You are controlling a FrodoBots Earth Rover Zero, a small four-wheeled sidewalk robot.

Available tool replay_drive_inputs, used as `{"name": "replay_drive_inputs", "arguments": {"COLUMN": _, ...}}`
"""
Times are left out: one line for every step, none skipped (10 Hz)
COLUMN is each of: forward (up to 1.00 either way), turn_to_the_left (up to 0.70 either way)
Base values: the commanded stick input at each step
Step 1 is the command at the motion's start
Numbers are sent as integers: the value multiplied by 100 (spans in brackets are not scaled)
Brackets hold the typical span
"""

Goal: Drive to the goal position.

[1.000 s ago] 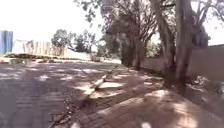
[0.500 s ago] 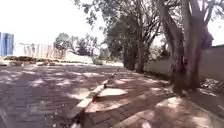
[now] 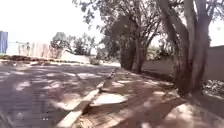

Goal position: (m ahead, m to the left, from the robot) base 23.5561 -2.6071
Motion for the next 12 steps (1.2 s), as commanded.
{"name": "replay_drive_inputs", "arguments": {"forward": 85, "turn_to_the_left": -16}}
{"name": "replay_drive_inputs", "arguments": {"forward": 85, "turn_to_the_left": -34}}
{"name": "replay_drive_inputs", "arguments": {"forward": 85, "turn_to_the_left": -34}}
{"name": "replay_drive_inputs", "arguments": {"forward": 85, "turn_to_the_left": -34}}
{"name": "replay_drive_inputs", "arguments": {"forward": 85, "turn_to_the_left": -34}}
{"name": "replay_drive_inputs", "arguments": {"forward": 85, "turn_to_the_left": -34}}
{"name": "replay_drive_inputs", "arguments": {"forward": 85, "turn_to_the_left": -21}}
{"name": "replay_drive_inputs", "arguments": {"forward": 85, "turn_to_the_left": -6}}
{"name": "replay_drive_inputs", "arguments": {"forward": 85, "turn_to_the_left": -34}}
{"name": "replay_drive_inputs", "arguments": {"forward": 85, "turn_to_the_left": -34}}
{"name": "replay_drive_inputs", "arguments": {"forward": 85, "turn_to_the_left": -34}}
{"name": "replay_drive_inputs", "arguments": {"forward": 85, "turn_to_the_left": -34}}
